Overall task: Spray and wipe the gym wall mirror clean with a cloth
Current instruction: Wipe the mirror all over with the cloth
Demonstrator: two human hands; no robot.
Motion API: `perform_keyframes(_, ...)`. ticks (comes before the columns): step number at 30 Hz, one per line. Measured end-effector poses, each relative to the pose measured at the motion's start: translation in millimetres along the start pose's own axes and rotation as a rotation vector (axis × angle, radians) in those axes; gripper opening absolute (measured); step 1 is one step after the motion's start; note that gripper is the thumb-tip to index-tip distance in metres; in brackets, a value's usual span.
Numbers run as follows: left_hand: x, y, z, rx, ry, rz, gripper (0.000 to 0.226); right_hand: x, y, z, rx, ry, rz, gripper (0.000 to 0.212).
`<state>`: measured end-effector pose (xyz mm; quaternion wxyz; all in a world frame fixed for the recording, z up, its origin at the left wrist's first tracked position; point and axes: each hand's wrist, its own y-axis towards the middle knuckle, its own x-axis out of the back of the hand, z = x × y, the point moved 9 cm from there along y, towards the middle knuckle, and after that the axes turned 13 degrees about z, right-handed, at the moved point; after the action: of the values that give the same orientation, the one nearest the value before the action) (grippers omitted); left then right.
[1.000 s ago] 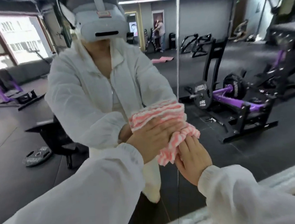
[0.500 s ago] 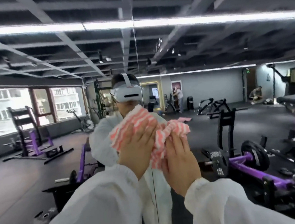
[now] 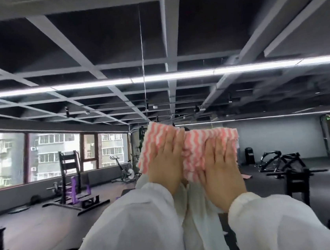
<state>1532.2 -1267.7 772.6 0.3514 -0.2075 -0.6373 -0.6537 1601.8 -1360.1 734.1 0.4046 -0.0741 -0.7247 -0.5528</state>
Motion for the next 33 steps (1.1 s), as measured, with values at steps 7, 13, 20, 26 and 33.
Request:
perform_keyframes(7,6.9,5.5,-12.8,-0.176,0.117,-0.252,0.042,32.6,-1.3,-11.0,0.055,-0.039,-0.193,0.105)
perform_keyframes(13,-10.6,22.5,-6.1,-0.224,0.245,-0.262,0.06,28.6,-0.6,-0.1,0.16,0.045,-0.268,0.061)
perform_keyframes(20,23.5,52.2,0.1,-0.245,0.214,-0.377,0.057,51.5,44.3,0.4,0.145,-0.014,-0.28,0.054)
perform_keyframes(26,58.6,79.2,2.6,-0.243,0.26,-0.452,0.056,81.9,82.7,-4.2,0.134,-0.045,-0.302,0.056)
perform_keyframes(33,103.4,125.1,14.6,-0.071,0.373,-0.381,0.057,117.0,148.2,-13.5,0.192,-0.141,-0.202,0.064)
